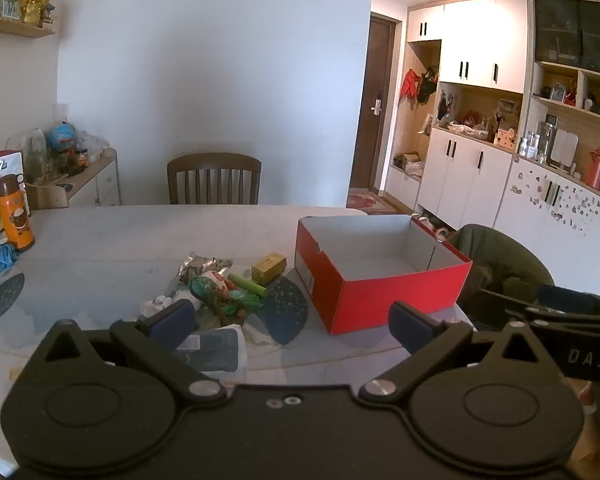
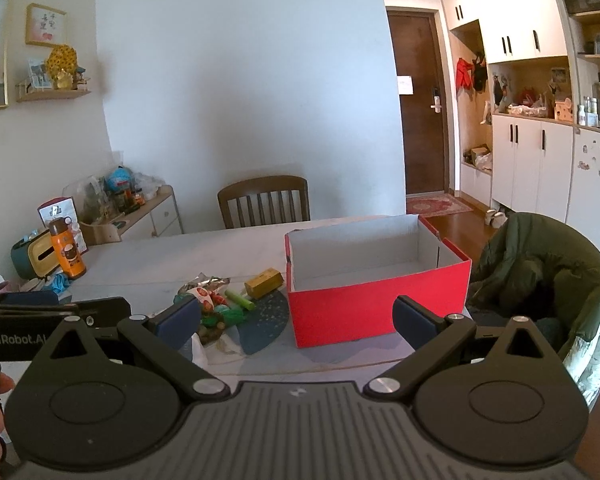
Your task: Organize objects
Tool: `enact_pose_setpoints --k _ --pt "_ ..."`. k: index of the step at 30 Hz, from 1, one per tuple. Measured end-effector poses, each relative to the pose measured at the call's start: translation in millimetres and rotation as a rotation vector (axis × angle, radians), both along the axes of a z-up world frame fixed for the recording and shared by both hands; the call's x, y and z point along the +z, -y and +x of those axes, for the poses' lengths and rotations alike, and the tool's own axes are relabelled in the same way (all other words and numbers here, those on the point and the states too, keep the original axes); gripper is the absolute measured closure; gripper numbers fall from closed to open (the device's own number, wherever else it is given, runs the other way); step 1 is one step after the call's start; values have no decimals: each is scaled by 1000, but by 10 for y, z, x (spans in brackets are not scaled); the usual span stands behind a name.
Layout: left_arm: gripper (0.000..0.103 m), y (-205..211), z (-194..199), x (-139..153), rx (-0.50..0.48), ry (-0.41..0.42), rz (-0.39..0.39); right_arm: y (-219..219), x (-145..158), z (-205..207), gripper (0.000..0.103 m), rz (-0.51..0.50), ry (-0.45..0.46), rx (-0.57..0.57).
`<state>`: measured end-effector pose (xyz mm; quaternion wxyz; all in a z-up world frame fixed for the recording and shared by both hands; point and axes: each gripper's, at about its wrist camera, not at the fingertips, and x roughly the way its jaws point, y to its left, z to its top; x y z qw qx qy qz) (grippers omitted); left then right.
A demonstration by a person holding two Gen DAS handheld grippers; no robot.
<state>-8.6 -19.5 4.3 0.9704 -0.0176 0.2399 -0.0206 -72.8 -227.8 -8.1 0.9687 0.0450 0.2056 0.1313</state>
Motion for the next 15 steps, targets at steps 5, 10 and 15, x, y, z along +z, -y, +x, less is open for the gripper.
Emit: enact_pose_setpoints --k 5,10,15 --pt "0 24 29 18 -7 4 4 21 14 18 0 0 12 8" --pt "0 16 54 29 -5 8 10 -4 6 51 0 0 13 21" --pt "1 -36 101 18 0 6 9 -76 7 126 0 -5 8 35"
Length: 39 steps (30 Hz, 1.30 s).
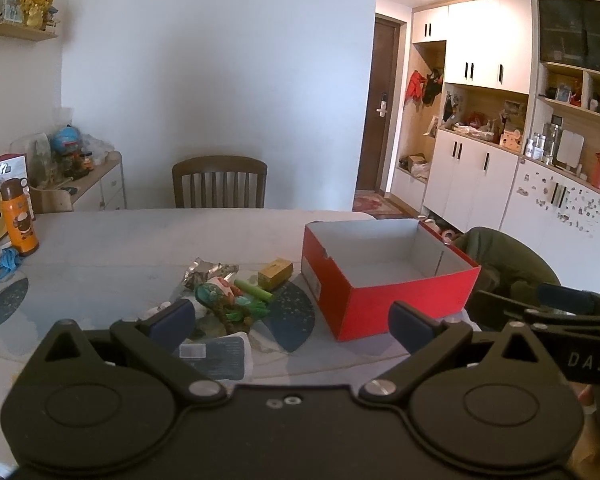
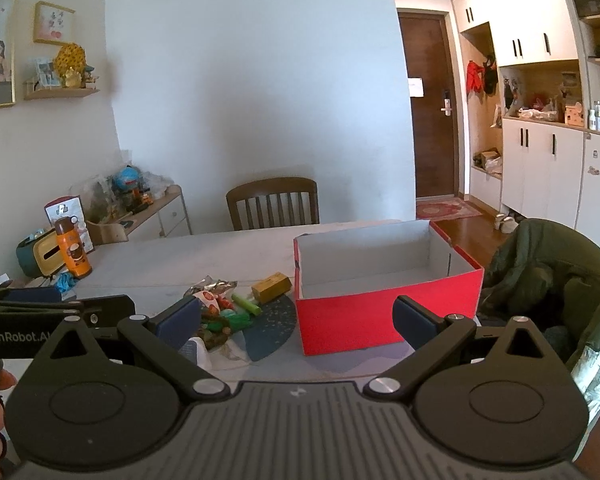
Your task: Organize objects
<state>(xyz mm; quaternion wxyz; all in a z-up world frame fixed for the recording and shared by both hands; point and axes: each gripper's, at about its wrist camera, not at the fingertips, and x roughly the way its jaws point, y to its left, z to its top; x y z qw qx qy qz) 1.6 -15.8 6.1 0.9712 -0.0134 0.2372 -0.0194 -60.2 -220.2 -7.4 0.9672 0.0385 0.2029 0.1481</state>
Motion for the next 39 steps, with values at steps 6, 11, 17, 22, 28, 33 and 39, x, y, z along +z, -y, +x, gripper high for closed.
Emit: enact_pose_setpoints --k 6,11,17,22,28,33,39 --pt "1 -97 128 -49 -10 -8 -12 -86 -31 128 0 -15 -13 6" --pt "1 -221 309 -109 -34 -16 -14 -198 -62 305 0 -31 -22 11" --pt "1 -535 619 -246 -56 -44 12 -455 -81 643 0 -42 -46 37" --pt "1 -755 891 -533 -143 -94 76 -716 -181 960 0 -68 -91 90" --pt "1 -926 1231 -967 -214 -201 111 -1127 -388 1364 0 -126 -166 147" --pt "3 -1036 1464 -1260 -259 -272 114 -1368 -590 1665 1 -146 -242 160" --pt "6 -1167 1651 -1464 -312 -340 97 -1704 -795 1923 1 -196 -282 203"
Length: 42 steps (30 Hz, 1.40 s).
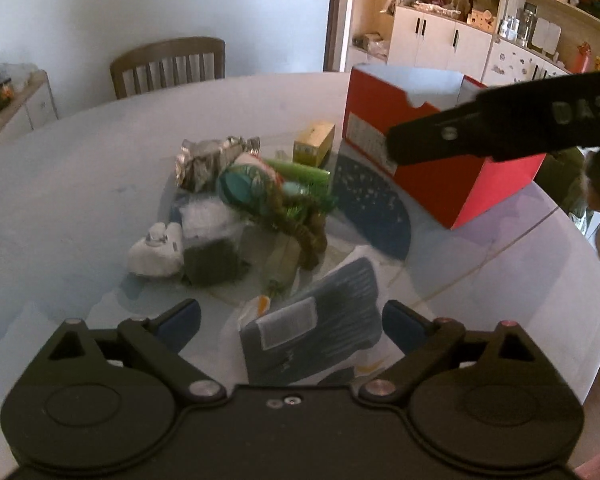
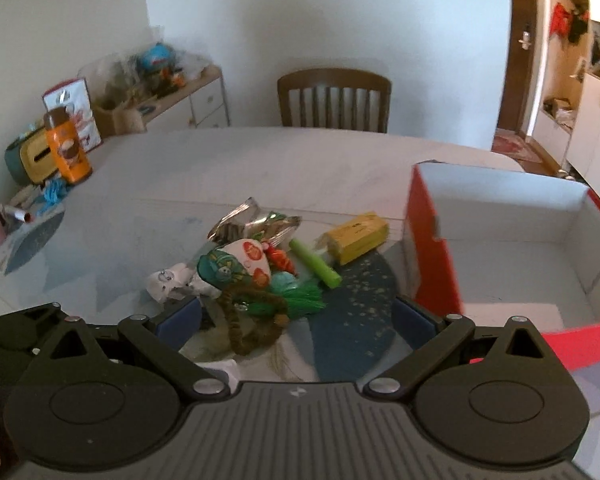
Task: Organize objects
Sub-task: 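Grasp the clear printed bag with the left tool while the right tool grasps the brown fuzzy toy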
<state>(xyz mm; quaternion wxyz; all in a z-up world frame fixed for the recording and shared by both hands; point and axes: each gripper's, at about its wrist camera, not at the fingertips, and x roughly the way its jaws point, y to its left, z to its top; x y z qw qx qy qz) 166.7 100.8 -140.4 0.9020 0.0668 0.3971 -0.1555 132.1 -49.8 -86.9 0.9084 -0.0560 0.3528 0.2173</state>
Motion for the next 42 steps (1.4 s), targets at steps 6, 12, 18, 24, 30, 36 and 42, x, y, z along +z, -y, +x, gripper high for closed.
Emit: enact_pose_setpoints --k 6,12,18,24,30,36,42 --pt "11 -91 109 -121 -30 -49 -12 -305 -223 204 9 -53 -49 73" --pt "17 -133 130 -187 -88 -67 -33 -517 -428 371 24 -81 -137 122" --pt "28 -160 155 -198 -141 -75 -55 -617 -584 494 51 -76 -222 131" --pt "45 -165 153 -191 -198 -83 -70 -660 -653 558 70 -75 -265 118" --pt "58 -202 179 -190 -254 -90 -71 -684 -671 579 85 -80 -288 115" --pt "74 -242 186 -148 -280 -90 -80 -667 -616 552 93 -65 -278 99" --pt "84 -298 167 -93 -297 -92 -98 -577 -453 475 94 -32 -253 78"
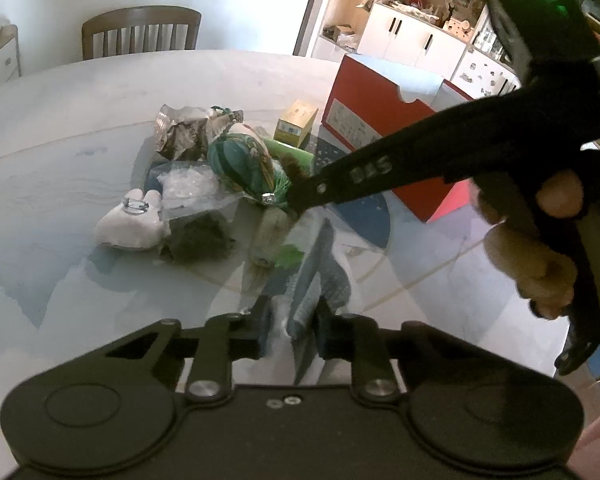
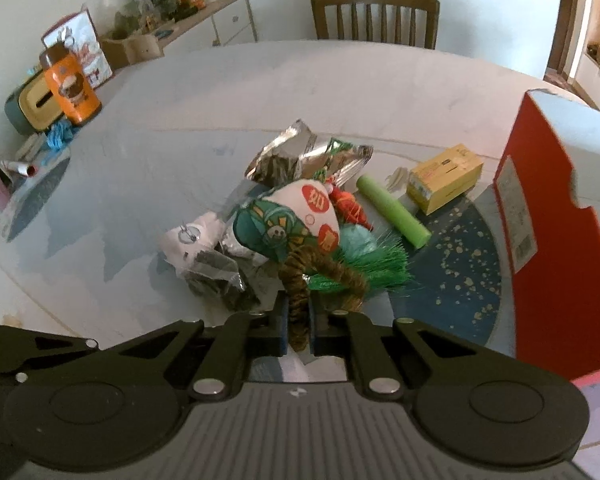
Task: Organize objects
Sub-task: 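Grasp the clear printed bag with the left tool while the right tool grasps the brown fuzzy toy, then carry the clear bag and brown fuzzy toy over the red shoebox with both tools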
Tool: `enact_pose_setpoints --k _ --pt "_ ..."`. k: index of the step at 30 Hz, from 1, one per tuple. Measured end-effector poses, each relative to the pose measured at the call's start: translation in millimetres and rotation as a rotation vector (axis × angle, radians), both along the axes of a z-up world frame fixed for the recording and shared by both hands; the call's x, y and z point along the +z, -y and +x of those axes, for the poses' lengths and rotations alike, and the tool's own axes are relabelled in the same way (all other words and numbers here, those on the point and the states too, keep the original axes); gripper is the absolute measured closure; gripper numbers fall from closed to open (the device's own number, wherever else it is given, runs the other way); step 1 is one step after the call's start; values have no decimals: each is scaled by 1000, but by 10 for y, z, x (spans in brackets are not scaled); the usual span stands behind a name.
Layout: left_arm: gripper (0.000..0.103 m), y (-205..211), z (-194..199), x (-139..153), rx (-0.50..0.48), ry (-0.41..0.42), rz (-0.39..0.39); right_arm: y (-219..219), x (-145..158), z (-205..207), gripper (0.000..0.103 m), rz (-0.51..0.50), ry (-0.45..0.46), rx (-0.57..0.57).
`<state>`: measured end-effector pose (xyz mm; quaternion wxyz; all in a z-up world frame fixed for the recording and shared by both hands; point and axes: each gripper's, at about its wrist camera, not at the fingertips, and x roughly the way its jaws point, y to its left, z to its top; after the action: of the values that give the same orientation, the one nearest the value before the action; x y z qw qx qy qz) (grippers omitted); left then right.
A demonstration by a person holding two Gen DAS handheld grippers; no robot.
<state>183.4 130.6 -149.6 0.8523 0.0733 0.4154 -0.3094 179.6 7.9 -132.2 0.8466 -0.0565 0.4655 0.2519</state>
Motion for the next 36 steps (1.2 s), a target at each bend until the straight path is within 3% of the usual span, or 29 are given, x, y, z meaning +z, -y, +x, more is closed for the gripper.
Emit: enact_pose_setpoints --k 12,21,27,36 --pt "87 60 -33 458 -13 80 -60 569 602 -69 94 105 33 -69" --pt "87 526 66 935 -50 140 -99 1161 1109 27 94 148 91 -111" --pt "87 976 120 1126 -79 179 -106 1579 1254 155 94 149 117 -137" --pt "87 1699 243 1189 -133 207 -76 2206 1194 442 94 108 132 -187"
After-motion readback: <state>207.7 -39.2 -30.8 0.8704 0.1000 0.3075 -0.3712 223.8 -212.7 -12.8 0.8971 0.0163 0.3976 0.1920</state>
